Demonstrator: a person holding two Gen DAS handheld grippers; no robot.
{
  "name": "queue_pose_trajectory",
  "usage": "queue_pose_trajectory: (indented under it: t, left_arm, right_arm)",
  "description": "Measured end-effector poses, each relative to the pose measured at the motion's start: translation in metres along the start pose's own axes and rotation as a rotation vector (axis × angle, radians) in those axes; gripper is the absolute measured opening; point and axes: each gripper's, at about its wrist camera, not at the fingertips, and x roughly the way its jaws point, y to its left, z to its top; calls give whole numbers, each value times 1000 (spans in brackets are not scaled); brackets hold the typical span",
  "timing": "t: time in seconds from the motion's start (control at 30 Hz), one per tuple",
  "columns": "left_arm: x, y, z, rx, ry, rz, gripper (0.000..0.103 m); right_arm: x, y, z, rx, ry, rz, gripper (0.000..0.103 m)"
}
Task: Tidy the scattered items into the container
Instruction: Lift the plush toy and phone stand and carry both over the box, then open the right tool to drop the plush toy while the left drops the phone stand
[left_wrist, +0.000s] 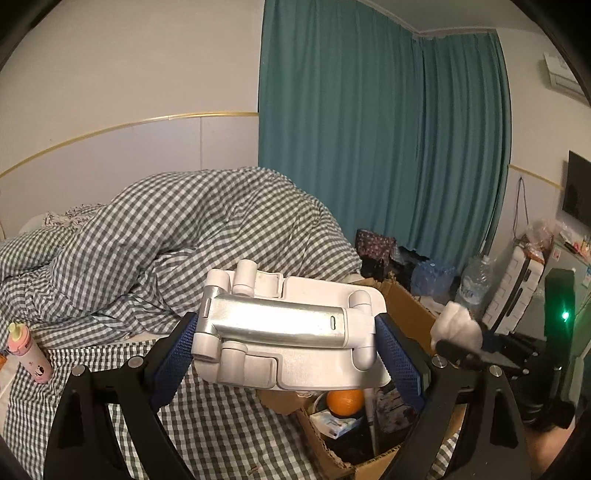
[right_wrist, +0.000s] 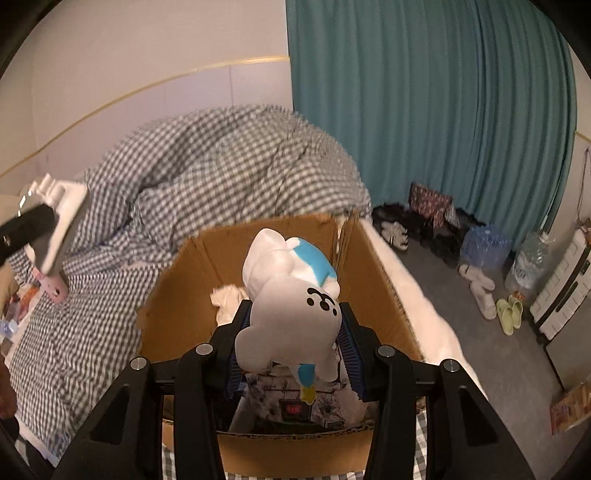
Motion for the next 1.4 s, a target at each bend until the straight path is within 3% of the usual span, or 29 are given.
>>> queue_pose_trajectory:
  t: [0.3,0.37,0.43,0.5,0.73,0.9,1.13,1.27,1.4]
  left_arm:
    - [33,-11,-7,15,54,-17,94]
    - [41,-16,-8,21,67,-25,94]
    - [48,-18,-12,26,79,-32,94]
    - [55,-22,-15,32,89,-38,94]
    - [91,-41,-26,61,167,-74,94]
    - [119,-59,-38,67,270,-126,94]
    - [149,-76,-52,79,402,-158,94]
    - [156,-80,-59,95,435,-130,94]
    - [151,-76,-52,85,410,-125,99]
  right_arm:
    - [49,-8,-15,-44,205,10,44]
    - [52,-11,-16,-40,217,8,48]
    - [49,-15,-16,-34,190,9,71]
    - [39,-19,-12,-33,126,-11,81]
    - [17,-31,-3,-5,-25,-53,82]
    - [5,-47,0,34,-101,-70,85]
    - [1,-62,1,65,-109,-68,86]
    - [4,-63,-1,69,-101,-63,86]
    - [3,-63,-1,76,-107,-59,87]
